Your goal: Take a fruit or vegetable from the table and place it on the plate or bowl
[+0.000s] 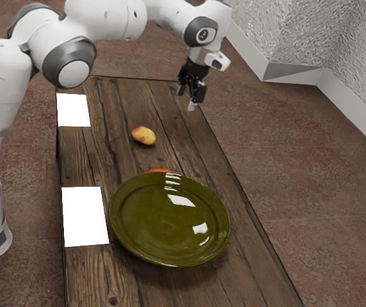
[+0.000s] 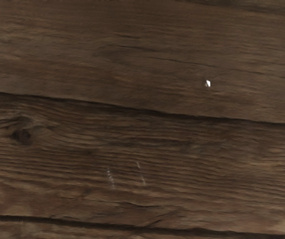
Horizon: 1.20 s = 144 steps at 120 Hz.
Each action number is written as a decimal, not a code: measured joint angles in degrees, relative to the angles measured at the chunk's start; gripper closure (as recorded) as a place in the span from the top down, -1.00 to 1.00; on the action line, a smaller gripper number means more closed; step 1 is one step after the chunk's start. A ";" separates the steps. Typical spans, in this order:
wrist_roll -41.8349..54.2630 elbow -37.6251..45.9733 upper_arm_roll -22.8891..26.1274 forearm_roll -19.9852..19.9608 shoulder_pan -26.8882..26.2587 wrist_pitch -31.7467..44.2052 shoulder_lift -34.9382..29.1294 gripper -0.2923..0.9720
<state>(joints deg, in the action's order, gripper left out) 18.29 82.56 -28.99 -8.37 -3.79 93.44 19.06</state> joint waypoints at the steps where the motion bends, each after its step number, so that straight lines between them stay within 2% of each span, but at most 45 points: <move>1: 0.40 0.00 0.03 0.01 0.01 0.06 0.06 0.54; 12: 4.87 -0.38 1.45 0.00 -0.02 0.71 1.59 0.54; 36: 13.30 -1.14 8.82 -0.04 -0.10 3.42 6.85 0.54; 52: 17.59 -5.84 10.37 0.13 -0.19 2.69 4.00 0.54; 58: 18.94 -0.94 10.52 0.29 -0.46 2.43 -0.66 0.53; 69: 21.03 14.44 11.40 1.17 -0.56 4.12 -11.58 0.54; 86: 23.32 31.09 12.20 2.25 -0.73 7.20 -23.25 0.54; 94: 24.17 36.06 12.31 2.75 -0.67 9.36 -27.33 0.54; 114: 25.93 39.94 10.95 3.38 -0.33 12.09 -29.74 0.54; 144: 27.80 41.75 8.20 5.01 -0.19 11.50 -30.19 0.54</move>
<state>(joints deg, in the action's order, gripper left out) 46.10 124.31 -20.79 -3.36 -3.98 104.93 -11.13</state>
